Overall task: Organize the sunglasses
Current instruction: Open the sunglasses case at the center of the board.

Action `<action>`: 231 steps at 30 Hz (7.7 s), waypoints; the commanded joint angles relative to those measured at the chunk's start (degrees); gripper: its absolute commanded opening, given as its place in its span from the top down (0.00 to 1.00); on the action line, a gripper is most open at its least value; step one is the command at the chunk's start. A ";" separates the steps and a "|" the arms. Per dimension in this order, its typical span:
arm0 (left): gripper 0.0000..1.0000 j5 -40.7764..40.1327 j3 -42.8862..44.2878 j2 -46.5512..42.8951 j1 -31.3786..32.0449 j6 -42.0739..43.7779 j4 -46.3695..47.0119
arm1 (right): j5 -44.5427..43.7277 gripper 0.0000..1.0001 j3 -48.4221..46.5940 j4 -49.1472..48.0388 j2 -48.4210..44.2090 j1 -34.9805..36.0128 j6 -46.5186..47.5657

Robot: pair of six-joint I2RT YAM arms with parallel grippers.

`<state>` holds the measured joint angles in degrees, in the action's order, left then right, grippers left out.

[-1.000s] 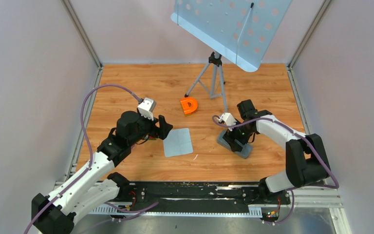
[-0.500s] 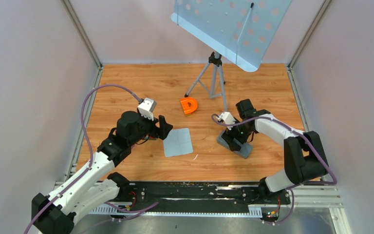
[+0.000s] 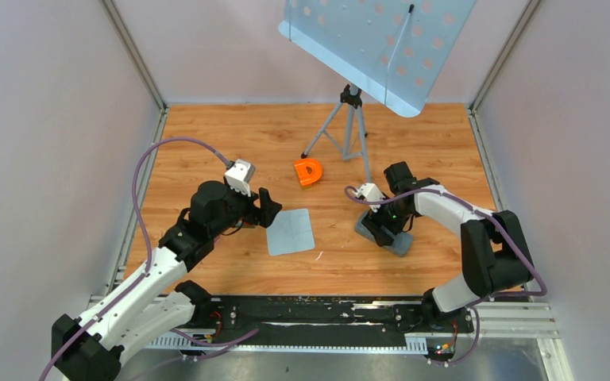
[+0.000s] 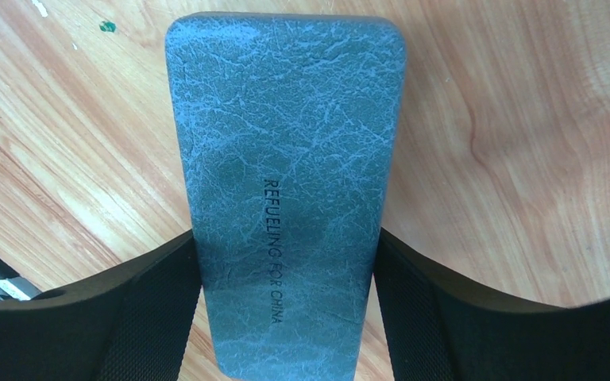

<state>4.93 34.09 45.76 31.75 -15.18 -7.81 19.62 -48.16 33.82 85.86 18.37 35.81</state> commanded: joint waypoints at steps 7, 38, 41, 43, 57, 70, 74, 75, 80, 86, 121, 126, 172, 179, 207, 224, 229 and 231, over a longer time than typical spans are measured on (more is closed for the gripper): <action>0.18 0.59 -0.91 0.15 0.47 0.50 1.40 | -0.43 0.23 -1.80 2.71 -1.97 0.77 -0.18; 0.12 -7.11 8.35 0.91 0.38 6.07 -5.80 | 7.26 1.00 -8.06 14.83 -21.06 0.75 -4.36; 0.12 -6.09 10.55 2.51 0.38 5.44 -6.31 | 9.74 1.00 -9.28 14.92 -22.52 0.75 -5.91; 0.13 -5.32 11.81 3.65 0.44 4.83 -6.61 | 11.46 1.00 -9.64 14.79 -23.40 0.79 -6.77; 0.07 4.33 -0.01 -1.89 0.47 -16.24 19.45 | 29.26 1.00 -16.01 14.57 -22.67 0.72 -13.93; 0.00 8.46 -5.81 8.43 10.03 -27.65 48.87 | 50.97 1.00 -22.65 12.08 -14.96 -1.05 -24.09; 0.00 8.35 -4.57 12.07 14.55 -27.75 53.01 | 51.50 1.00 -21.94 6.75 -15.30 -1.19 -31.91; 0.00 8.34 -4.08 13.09 15.51 -27.53 53.94 | 51.83 1.00 -21.78 6.29 -15.03 -1.37 -32.82; 0.00 9.18 -1.43 18.84 18.42 -28.30 58.18 | 53.51 1.00 -19.18 2.68 -15.17 -1.62 -35.43; 0.04 7.93 -1.51 22.06 19.04 -29.03 60.46 | 58.41 1.00 -18.21 1.54 -16.11 -1.90 -37.38; 0.00 6.19 -0.76 17.76 20.37 -18.82 53.79 | 59.58 1.00 -2.25 -24.90 -23.52 -8.38 -57.04; 0.00 4.46 1.46 23.16 20.37 -23.31 54.52 | 61.24 1.00 -2.46 -24.95 -24.57 -8.42 -57.26; 0.10 -16.50 1.18 26.12 20.99 -24.07 22.67 | 69.24 1.00 -3.91 -30.92 -26.84 -9.05 -64.39; 0.11 -19.09 0.97 26.35 20.90 -26.08 18.16 | 69.01 1.00 -3.29 -30.90 -26.98 -9.05 -64.19; 0.11 -9.33 15.62 6.41 23.88 15.34 -12.29 | 55.16 1.00 -0.63 -11.18 -20.69 -10.11 -40.40; 0.20 -7.20 31.31 19.22 38.30 57.96 -15.66 | 60.29 1.00 2.79 -3.89 -17.67 -5.52 -37.04; 0.27 -2.98 38.33 26.00 38.78 57.20 -22.14 | 58.25 1.00 1.49 1.36 -19.36 -2.73 -32.19; 0.31 -2.31 41.00 28.54 39.25 56.85 -25.69 | 56.11 1.00 -0.10 6.66 -19.76 -1.59 -27.04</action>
<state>-1.43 70.52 70.26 69.97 40.32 -24.88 77.47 -46.13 31.35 67.85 14.52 -0.34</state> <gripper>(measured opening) 0.721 0.700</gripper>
